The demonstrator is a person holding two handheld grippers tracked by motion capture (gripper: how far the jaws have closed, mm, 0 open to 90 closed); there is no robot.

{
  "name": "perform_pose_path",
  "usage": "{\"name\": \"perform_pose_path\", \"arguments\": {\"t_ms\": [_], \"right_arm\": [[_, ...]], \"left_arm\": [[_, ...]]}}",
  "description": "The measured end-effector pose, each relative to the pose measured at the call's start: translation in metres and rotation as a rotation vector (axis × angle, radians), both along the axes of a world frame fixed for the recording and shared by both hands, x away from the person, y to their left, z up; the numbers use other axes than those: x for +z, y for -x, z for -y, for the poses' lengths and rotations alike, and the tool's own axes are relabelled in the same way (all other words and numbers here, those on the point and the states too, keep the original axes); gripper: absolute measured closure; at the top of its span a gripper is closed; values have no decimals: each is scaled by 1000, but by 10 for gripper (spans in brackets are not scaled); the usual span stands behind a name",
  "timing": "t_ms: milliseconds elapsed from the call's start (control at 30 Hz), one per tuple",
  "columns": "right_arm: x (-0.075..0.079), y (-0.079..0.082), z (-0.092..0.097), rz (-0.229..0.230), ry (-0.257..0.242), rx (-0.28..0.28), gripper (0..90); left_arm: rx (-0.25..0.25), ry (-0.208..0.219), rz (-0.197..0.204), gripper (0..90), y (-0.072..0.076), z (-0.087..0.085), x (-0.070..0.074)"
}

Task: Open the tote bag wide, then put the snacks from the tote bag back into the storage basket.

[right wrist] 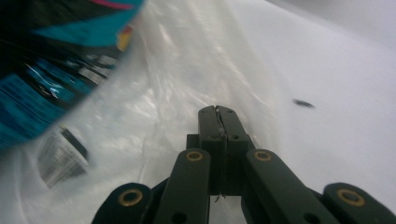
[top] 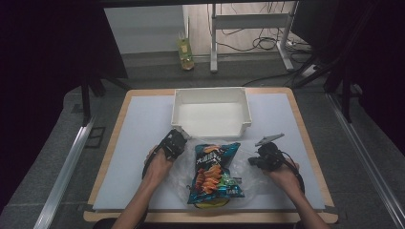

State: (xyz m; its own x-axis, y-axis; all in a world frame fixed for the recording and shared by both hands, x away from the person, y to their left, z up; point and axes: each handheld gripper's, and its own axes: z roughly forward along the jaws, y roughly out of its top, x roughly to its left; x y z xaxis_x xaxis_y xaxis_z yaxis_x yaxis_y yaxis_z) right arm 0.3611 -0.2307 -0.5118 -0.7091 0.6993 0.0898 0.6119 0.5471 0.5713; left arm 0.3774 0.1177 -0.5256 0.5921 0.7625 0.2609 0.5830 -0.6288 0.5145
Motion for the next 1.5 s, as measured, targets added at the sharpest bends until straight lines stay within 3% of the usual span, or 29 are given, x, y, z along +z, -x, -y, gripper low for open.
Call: {"name": "perform_pose_path", "arguments": {"t_ms": [67, 133, 300, 333, 400, 433, 500, 533, 567, 600, 733, 967, 1200, 1500], "right_arm": [[0, 0, 6, -4, -9, -15, 896], [-1, 0, 10, -6, -15, -23, 896], [0, 1, 9, 5, 2, -24, 896], [0, 1, 10, 6, -1, -21, 896], [1, 2, 9, 15, 8, -14, 894], [1, 2, 9, 15, 8, -14, 894], [1, 3, 10, 9, -1, -7, 894], [1, 4, 10, 10, -6, -4, 894], [1, 5, 10, 13, -15, -2, 894], [1, 6, 11, 17, -19, 0, 894], [4, 9, 11, 32, -34, 7, 893], [9, 17, 11, 62, -65, 33, 868], [14, 23, 13, 61, -94, 44, 831], [20, 29, 13, 64, -115, 55, 742]], "left_arm": [[27, 9, -11, 895, 1, -12, 0], [52, 60, -29, 895, 1, -25, 0], [47, 69, -28, 894, 7, -32, -1], [31, 90, -31, 893, 8, -34, 0], [14, 191, -37, 892, 14, -38, 5], [14, 191, -37, 892, 14, -38, 5], [2, 241, -19, 892, 18, -40, 11], [6, 276, -20, 892, 20, -42, 12], [6, 339, -20, 892, 22, -45, 13], [-1, 363, -18, 892, 23, -46, 13], [-3, 383, -4, 883, 26, -46, 14], [-24, 465, 31, 867, 40, -53, 23], [-17, 529, 54, 830, 55, -63, 30], [-15, 548, 83, 741, 70, -68, 33]]}}
